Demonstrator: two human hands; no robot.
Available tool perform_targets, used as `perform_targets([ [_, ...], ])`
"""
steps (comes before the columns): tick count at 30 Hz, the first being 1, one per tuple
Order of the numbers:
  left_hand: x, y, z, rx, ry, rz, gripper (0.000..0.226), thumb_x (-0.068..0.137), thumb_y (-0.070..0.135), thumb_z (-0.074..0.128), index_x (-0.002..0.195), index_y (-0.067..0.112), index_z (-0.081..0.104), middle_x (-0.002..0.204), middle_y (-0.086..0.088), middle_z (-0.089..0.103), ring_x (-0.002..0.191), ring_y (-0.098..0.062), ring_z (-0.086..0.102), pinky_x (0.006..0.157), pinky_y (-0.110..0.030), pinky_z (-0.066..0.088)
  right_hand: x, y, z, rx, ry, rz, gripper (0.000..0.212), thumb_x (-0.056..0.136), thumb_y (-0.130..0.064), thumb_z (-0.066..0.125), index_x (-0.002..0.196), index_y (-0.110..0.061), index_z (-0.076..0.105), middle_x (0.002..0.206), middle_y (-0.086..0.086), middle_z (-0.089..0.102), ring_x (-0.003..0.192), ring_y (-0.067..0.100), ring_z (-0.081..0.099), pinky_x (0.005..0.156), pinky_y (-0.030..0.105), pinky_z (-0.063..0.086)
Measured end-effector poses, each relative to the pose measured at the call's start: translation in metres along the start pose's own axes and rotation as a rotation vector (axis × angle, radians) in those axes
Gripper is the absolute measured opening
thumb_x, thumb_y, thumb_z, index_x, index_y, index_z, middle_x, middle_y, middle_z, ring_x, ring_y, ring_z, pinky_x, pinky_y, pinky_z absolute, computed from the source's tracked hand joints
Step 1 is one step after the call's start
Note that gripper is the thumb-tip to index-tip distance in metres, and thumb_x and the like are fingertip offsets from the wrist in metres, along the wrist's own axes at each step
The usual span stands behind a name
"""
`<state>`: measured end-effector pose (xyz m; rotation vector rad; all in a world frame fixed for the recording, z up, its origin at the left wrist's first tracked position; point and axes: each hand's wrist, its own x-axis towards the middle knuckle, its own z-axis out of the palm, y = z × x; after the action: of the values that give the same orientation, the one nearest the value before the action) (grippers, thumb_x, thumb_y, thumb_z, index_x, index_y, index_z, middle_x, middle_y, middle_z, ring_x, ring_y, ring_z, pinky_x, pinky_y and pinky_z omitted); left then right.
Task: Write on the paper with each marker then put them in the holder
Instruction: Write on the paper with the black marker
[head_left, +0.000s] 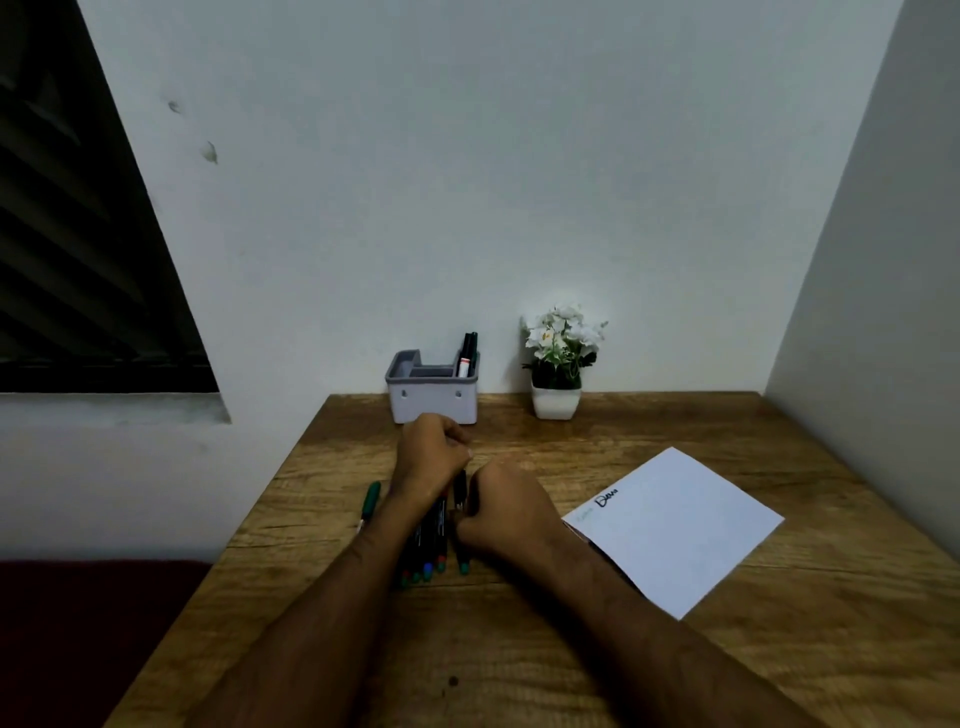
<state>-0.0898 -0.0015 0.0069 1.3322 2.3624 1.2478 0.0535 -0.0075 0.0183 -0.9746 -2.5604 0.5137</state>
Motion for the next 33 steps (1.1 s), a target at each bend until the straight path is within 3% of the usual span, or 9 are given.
perform_targets([
  [5, -0.003, 0.004, 0.002, 0.003, -0.014, 0.005, 0.014, 0.073, 0.007, 0.078, 0.086, 0.011, 0.077, 0.080, -0.002, 0.075, 0.078, -0.011, 0.069, 0.081, -0.031, 0.059, 0.000, 0.000, -0.004, 0.034, 0.020, 0.097, 0.039, 0.083, -0.018, 0.070, 0.058, -0.019, 0.041, 0.058, -0.004, 0.044, 0.052, 0.007, 0.041, 0.045, 0.023, 0.026],
  [11, 0.000, 0.017, 0.012, -0.066, 0.019, -0.067, 0.015, 0.075, 0.020, 0.082, 0.087, 0.013, 0.076, 0.082, -0.002, 0.076, 0.076, -0.013, 0.070, 0.078, -0.029, 0.058, 0.007, 0.023, -0.010, 0.184, 0.168, 0.285, 0.021, 0.086, -0.022, 0.074, 0.070, -0.010, 0.067, 0.068, 0.004, 0.067, 0.069, 0.016, 0.065, 0.061, 0.032, 0.051],
  [14, -0.003, 0.033, 0.017, -0.293, -0.089, -0.209, 0.007, 0.083, 0.015, 0.077, 0.083, 0.009, 0.073, 0.086, -0.010, 0.075, 0.072, -0.017, 0.071, 0.070, -0.034, 0.062, 0.002, 0.035, -0.017, 0.185, 0.243, 0.308, 0.019, 0.084, -0.023, 0.074, 0.068, -0.013, 0.071, 0.065, 0.001, 0.068, 0.069, 0.014, 0.066, 0.064, 0.032, 0.054],
  [16, -0.006, 0.047, 0.020, -0.515, -0.170, -0.332, 0.010, 0.085, 0.005, 0.073, 0.093, 0.001, 0.070, 0.094, -0.017, 0.072, 0.074, -0.021, 0.071, 0.064, -0.035, 0.063, -0.002, 0.044, -0.022, 0.180, 0.262, 0.329, 0.019, 0.083, -0.026, 0.075, 0.067, -0.016, 0.070, 0.064, -0.002, 0.067, 0.068, 0.013, 0.067, 0.067, 0.036, 0.058],
  [20, -0.011, 0.067, 0.030, -0.725, -0.234, -0.396, 0.020, 0.086, -0.005, 0.068, 0.105, -0.005, 0.065, 0.095, -0.019, 0.069, 0.074, -0.022, 0.068, 0.056, -0.029, 0.061, -0.008, 0.058, -0.031, 0.255, 0.271, 0.410, 0.014, 0.083, -0.027, 0.078, 0.075, -0.020, 0.068, 0.072, -0.003, 0.070, 0.074, 0.013, 0.068, 0.069, 0.034, 0.058],
  [24, -0.014, 0.085, 0.044, -0.805, -0.313, -0.454, 0.019, 0.088, -0.006, 0.066, 0.107, -0.003, 0.066, 0.091, -0.014, 0.068, 0.076, -0.020, 0.064, 0.066, -0.032, 0.060, -0.011, 0.071, -0.040, 0.352, 0.279, 0.449, 0.014, 0.091, -0.033, 0.074, 0.086, -0.020, 0.072, 0.075, 0.000, 0.074, 0.071, 0.016, 0.072, 0.064, 0.030, 0.058],
  [27, -0.016, 0.093, 0.055, -0.838, -0.361, -0.479, 0.014, 0.089, 0.005, 0.069, 0.100, -0.003, 0.069, 0.088, -0.013, 0.069, 0.075, -0.018, 0.064, 0.070, -0.032, 0.057, -0.011, 0.080, -0.040, 0.334, 0.296, 0.468, 0.020, 0.091, -0.036, 0.072, 0.084, -0.018, 0.075, 0.074, -0.001, 0.074, 0.072, 0.017, 0.072, 0.074, 0.041, 0.063],
  [30, -0.016, 0.099, 0.062, -0.873, -0.362, -0.520, 0.005, 0.089, 0.004, 0.068, 0.085, 0.002, 0.069, 0.082, -0.008, 0.068, 0.074, -0.017, 0.063, 0.063, -0.031, 0.054, -0.013, 0.083, -0.043, 0.318, 0.288, 0.481, 0.020, 0.092, -0.034, 0.072, 0.087, -0.016, 0.076, 0.077, -0.001, 0.075, 0.072, 0.017, 0.072, 0.076, 0.041, 0.063],
  [33, -0.010, 0.100, 0.069, -0.984, -0.398, -0.634, 0.020, 0.095, -0.003, 0.055, 0.078, 0.003, 0.062, 0.078, -0.007, 0.060, 0.073, -0.016, 0.057, 0.063, -0.031, 0.050, -0.015, 0.084, -0.049, 0.354, 0.246, 0.502, 0.027, 0.095, -0.028, 0.069, 0.080, -0.008, 0.077, 0.072, 0.008, 0.075, 0.066, 0.023, 0.073, 0.071, 0.038, 0.064],
])
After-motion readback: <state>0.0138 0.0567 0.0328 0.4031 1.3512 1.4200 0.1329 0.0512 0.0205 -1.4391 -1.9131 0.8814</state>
